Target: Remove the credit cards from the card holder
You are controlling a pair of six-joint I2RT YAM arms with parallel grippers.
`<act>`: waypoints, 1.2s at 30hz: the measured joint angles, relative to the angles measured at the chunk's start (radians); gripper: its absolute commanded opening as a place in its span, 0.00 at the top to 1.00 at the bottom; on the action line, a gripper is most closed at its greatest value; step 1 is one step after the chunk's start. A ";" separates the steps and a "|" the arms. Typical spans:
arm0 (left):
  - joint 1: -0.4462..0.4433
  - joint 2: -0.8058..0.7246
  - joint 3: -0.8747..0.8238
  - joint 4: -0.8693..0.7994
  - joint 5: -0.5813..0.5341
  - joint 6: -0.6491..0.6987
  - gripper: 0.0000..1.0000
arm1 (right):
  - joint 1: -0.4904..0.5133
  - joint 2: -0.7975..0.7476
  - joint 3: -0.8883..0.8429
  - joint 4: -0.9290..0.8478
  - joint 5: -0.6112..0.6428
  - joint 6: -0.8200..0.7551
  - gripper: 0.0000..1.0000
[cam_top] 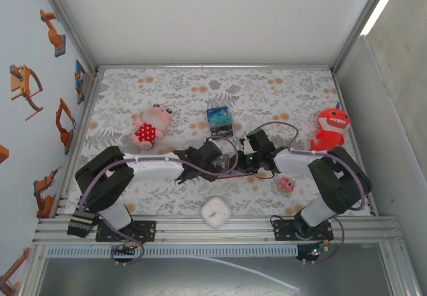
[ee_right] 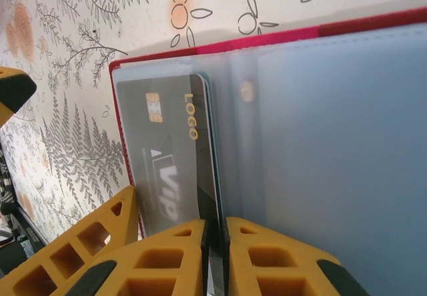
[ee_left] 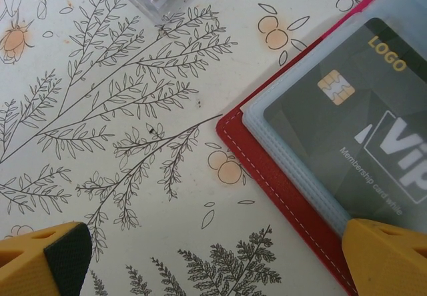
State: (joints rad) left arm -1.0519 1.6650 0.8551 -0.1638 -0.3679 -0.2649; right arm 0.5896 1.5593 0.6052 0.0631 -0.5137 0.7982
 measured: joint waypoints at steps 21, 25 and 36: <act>-0.002 0.007 0.009 -0.035 -0.018 -0.001 0.03 | -0.033 -0.020 -0.032 0.026 0.003 0.016 1.00; -0.002 0.010 0.009 -0.035 -0.022 -0.001 0.03 | -0.037 -0.033 -0.032 -0.010 0.023 0.005 1.00; -0.002 0.011 0.009 -0.035 -0.036 0.000 0.03 | -0.038 -0.085 -0.019 -0.129 0.089 -0.040 1.00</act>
State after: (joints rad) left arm -1.0534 1.6760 0.8642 -0.1989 -0.4042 -0.2649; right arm 0.5518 1.4742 0.5858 -0.0658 -0.4244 0.7582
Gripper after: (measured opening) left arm 0.970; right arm 0.047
